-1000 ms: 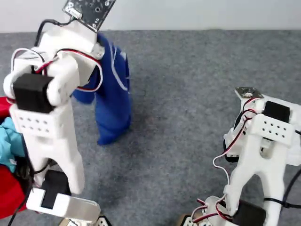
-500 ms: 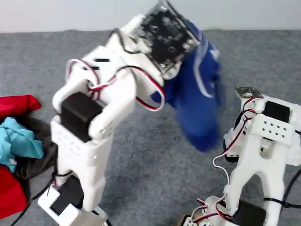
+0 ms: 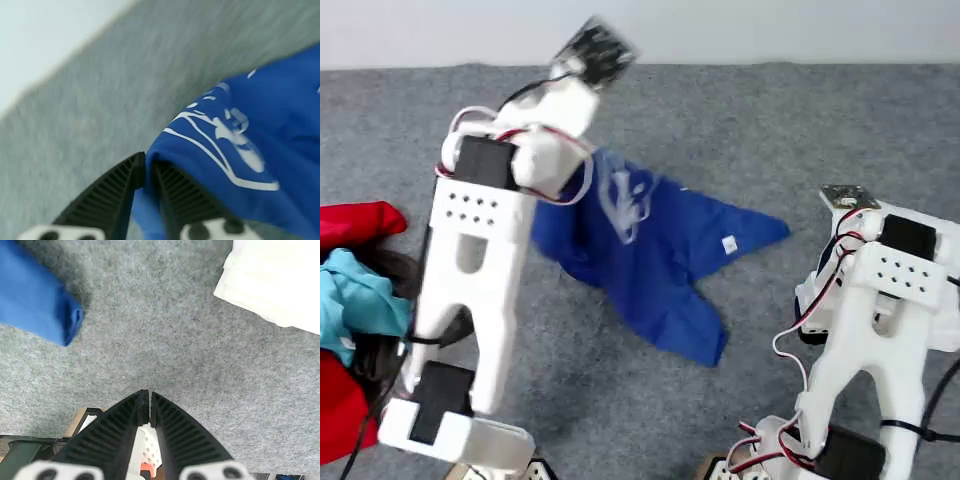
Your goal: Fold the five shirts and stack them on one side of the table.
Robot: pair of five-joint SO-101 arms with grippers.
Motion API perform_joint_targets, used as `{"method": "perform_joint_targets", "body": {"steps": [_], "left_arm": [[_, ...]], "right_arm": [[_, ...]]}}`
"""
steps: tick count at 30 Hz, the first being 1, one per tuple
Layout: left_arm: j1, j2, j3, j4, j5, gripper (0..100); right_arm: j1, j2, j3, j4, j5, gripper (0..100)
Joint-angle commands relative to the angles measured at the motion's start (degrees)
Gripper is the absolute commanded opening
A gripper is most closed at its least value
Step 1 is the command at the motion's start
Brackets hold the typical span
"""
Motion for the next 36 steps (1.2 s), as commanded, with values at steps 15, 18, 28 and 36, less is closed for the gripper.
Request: {"method": "perform_joint_targets", "body": {"steps": [15, 18, 28, 36], "left_arm": [[-2.3, -5.4, -9.1, 14.1, -3.6, 16], [5.2, -5.4, -10.9, 21.8, -3.8, 16], [20.8, 0.5, 5.4, 18.6, -2.4, 16], [20.6, 15.6, 9.5, 5.5, -2.4, 16]], "right_arm": [[-0.3, -2.0, 0.1, 2.0, -0.2, 1.9], [-0.2, -2.0, 0.1, 2.0, -0.2, 1.9], [0.0, -2.0, 0.1, 2.0, -0.1, 1.8], [0.0, -2.0, 0.1, 1.9, -0.1, 1.8]]}}
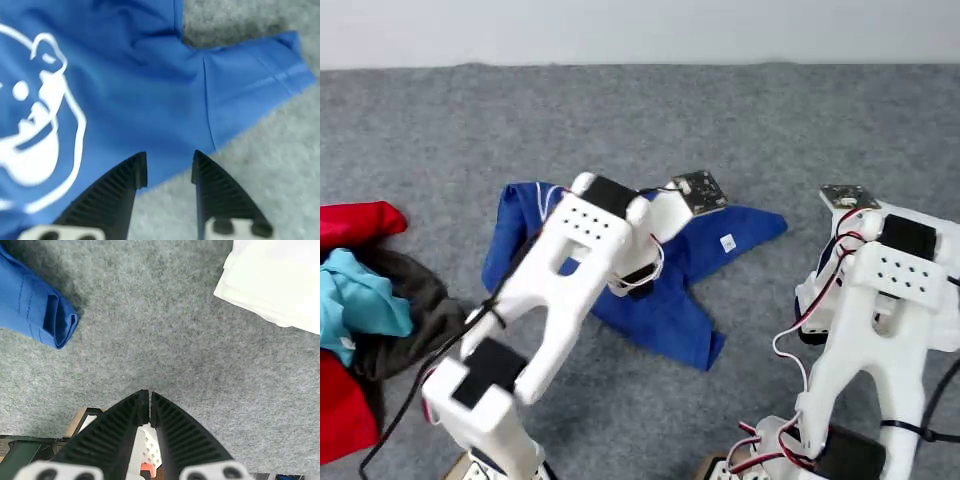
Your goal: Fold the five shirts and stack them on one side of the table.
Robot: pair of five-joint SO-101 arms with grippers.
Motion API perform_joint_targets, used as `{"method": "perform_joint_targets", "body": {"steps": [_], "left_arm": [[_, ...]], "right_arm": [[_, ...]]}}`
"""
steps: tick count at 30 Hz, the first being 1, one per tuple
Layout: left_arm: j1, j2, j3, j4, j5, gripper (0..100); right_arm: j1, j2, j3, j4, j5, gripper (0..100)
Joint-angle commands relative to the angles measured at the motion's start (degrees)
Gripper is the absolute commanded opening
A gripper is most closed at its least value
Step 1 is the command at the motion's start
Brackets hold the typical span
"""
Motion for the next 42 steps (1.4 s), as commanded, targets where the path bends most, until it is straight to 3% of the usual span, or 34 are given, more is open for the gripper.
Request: {"method": "perform_joint_targets", "body": {"steps": [1, 9, 14, 20, 23, 33, 38, 42], "left_arm": [[0.8, 4.4, -0.3, -6.7, 0.4, 16], [2.1, 16.3, -11.5, -18.5, 1.1, 16], [0.8, 23.9, -27.3, -23.8, 5.7, 10], [0.0, 31.9, -47.6, -23.9, 7.4, 10], [-0.2, 34.6, -55.3, -19.3, 7.8, 10], [3.9, 36.7, -73.0, 13.6, 7.4, 10], [6.1, 34.2, -70.1, 14.1, 7.4, 10], [9.7, 29.5, -59.9, 14.1, 7.5, 10]], "right_arm": [[0.0, -2.0, 0.1, 1.9, -0.1, 1.8], [0.0, -2.0, 0.1, 1.9, -0.2, 1.8], [0.0, -2.0, 0.1, 2.0, -0.2, 1.7], [0.0, -2.0, 0.1, 2.0, -0.2, 1.7], [0.0, -2.0, 0.1, 2.0, -0.2, 1.7], [0.0, -2.0, 0.1, 2.0, -0.2, 1.8], [0.0, -2.0, 0.1, 1.9, -0.2, 1.8], [0.0, -2.0, 0.1, 2.0, -0.2, 1.8]]}}
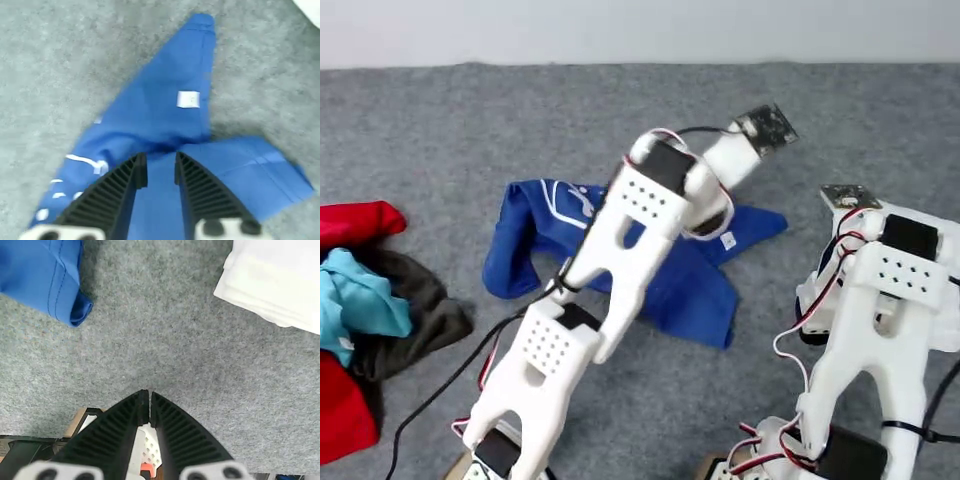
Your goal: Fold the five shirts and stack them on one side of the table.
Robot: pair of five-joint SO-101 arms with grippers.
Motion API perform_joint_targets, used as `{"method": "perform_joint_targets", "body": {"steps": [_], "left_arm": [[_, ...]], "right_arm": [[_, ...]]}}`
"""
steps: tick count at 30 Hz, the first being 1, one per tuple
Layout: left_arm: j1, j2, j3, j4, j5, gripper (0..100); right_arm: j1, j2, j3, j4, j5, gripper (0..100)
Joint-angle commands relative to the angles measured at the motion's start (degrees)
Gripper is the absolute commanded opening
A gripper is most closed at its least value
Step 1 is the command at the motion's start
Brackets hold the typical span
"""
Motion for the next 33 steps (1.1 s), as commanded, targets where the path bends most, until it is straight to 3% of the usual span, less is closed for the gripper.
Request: {"method": "perform_joint_targets", "body": {"steps": [1, 8, 12, 17, 24, 29, 33], "left_arm": [[3.3, -8.1, 9.2, 1.8, 0.3, 10], [9.2, -19.1, 33.6, 1.5, 0.6, 14], [12.3, -19.7, 41.4, 0.1, 4.9, 18], [14.2, -16.4, 44.6, -4.8, 8.8, 21], [11.6, -11.9, 44.4, -10.5, 11.5, 21], [9.1, -11.3, 44.4, -12.9, 11.3, 10], [8.8, -11.3, 44.7, -11.9, 7.1, 1]], "right_arm": [[0.0, -2.0, 0.1, 2.1, -0.2, 1.8], [0.0, -2.0, 0.1, 2.1, -0.1, 1.8], [0.0, -2.0, 0.1, 2.0, -0.1, 1.8], [0.0, -2.0, 0.1, 2.0, -0.1, 1.8], [0.0, -2.0, 0.1, 2.2, -0.1, 1.8], [0.0, -2.0, 0.1, 2.2, -0.1, 1.8], [0.0, -2.0, 0.1, 2.2, -0.1, 1.8]]}}
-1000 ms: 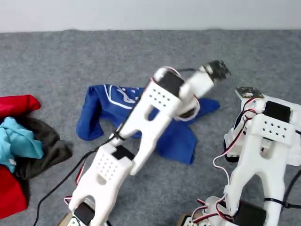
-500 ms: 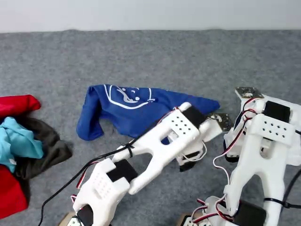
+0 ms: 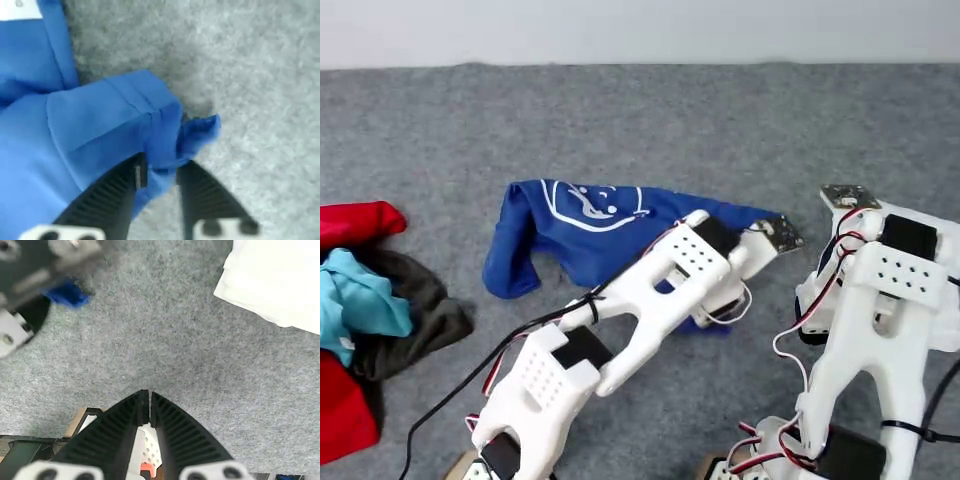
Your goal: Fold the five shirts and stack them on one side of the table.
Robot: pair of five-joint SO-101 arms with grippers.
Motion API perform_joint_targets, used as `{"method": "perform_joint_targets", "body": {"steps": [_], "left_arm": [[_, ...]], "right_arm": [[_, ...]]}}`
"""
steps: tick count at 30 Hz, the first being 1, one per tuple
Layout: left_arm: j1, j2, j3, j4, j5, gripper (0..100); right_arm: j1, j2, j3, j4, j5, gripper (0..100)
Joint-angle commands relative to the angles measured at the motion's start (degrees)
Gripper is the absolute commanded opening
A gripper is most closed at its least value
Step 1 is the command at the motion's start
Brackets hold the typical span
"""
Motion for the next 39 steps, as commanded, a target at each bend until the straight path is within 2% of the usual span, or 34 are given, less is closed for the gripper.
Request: {"method": "perform_joint_targets", "body": {"steps": [1, 5, 11, 15, 23, 28, 31, 35, 39], "left_arm": [[-0.4, -0.3, 0.0, 1.1, -3.3, 2], [-1.0, -2.4, -0.3, 6.2, -4.3, 1], [-4.7, -12.7, 0.0, 12.9, -9.7, 1], [-9.0, -21.5, 2.9, 13.7, -13.4, 1], [-20.5, -45.0, 22.4, 13.7, -32.5, 1], [-31.4, -57.1, 27.8, 13.7, -44.7, 1], [-35.4, -60.7, 30.0, 13.7, -49.9, 1], [-33.2, -62.0, 34.9, 13.7, -50.1, 2], [-23.1, -61.5, 40.9, 13.2, -42.9, 2]], "right_arm": [[0.0, -2.0, 0.1, 2.2, -0.1, 1.8], [0.0, -2.0, 0.1, 2.2, -0.1, 1.8], [0.0, -2.0, 0.1, 2.2, -0.1, 1.8], [0.0, -2.0, 0.1, 2.2, -0.1, 1.8], [0.0, -2.0, 0.1, 2.2, -0.1, 1.8], [-0.2, -2.0, 0.1, 2.2, -0.2, 1.8], [-0.3, -2.0, 0.1, 2.2, -0.2, 1.9], [-0.3, -2.0, 0.1, 2.2, -0.2, 1.9], [-0.3, -2.0, 0.1, 2.2, -0.2, 1.9]]}}
